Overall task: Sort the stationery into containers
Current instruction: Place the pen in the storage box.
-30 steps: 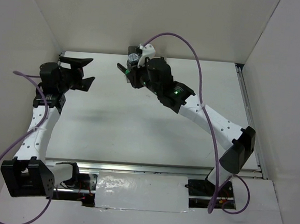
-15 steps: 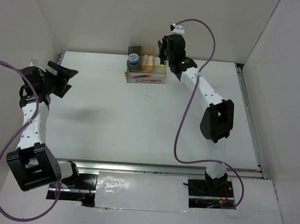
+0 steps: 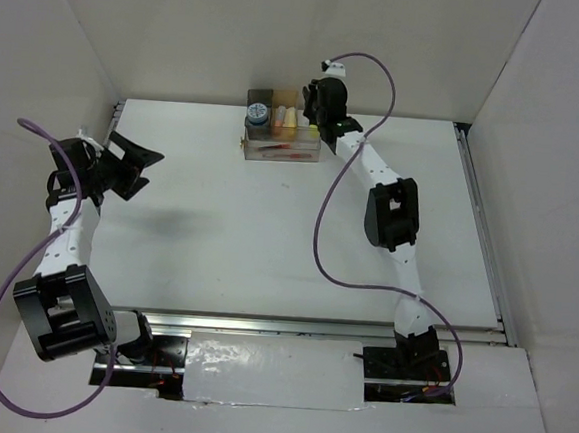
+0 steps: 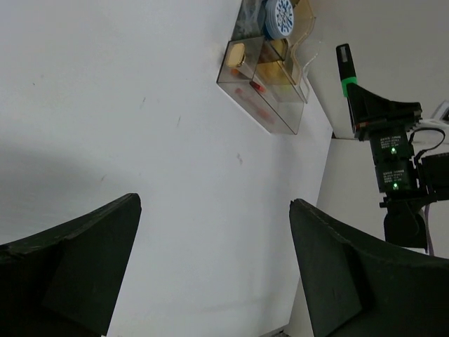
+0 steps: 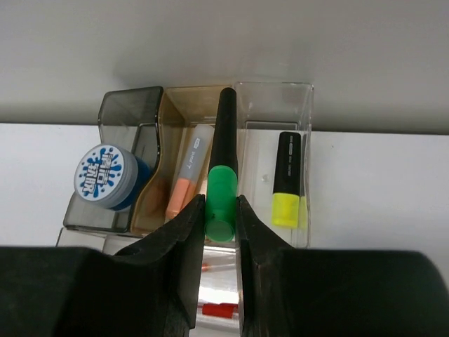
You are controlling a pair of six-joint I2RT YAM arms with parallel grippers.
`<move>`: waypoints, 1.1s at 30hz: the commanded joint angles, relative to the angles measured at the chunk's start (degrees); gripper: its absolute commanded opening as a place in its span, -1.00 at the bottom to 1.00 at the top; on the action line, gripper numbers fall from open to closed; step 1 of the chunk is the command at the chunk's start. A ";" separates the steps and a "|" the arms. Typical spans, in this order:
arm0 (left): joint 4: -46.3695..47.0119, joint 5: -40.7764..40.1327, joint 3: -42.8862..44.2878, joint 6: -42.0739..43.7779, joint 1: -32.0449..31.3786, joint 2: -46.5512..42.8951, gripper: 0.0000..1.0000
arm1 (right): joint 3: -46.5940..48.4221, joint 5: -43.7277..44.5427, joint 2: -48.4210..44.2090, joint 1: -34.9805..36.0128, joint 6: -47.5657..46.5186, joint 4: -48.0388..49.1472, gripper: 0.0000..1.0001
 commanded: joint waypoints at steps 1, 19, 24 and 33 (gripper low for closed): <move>2.64 3.28 -0.42 2.51 -0.70 0.44 0.99 | 3.72 -1.75 2.34 -0.71 -0.99 8.59 -1.00; 3.35 3.90 -0.60 0.92 -1.22 2.02 0.99 | 7.76 -1.93 9.29 -1.41 -1.61 13.08 0.40; -0.78 3.98 3.08 5.32 -1.49 2.73 0.98 | 8.11 -3.16 7.80 -1.41 -2.05 13.35 0.91; -18.00 1.18 18.64 30.89 -7.11 5.10 0.99 | -11.58 -12.02 -24.42 -1.41 -4.40 -5.10 1.00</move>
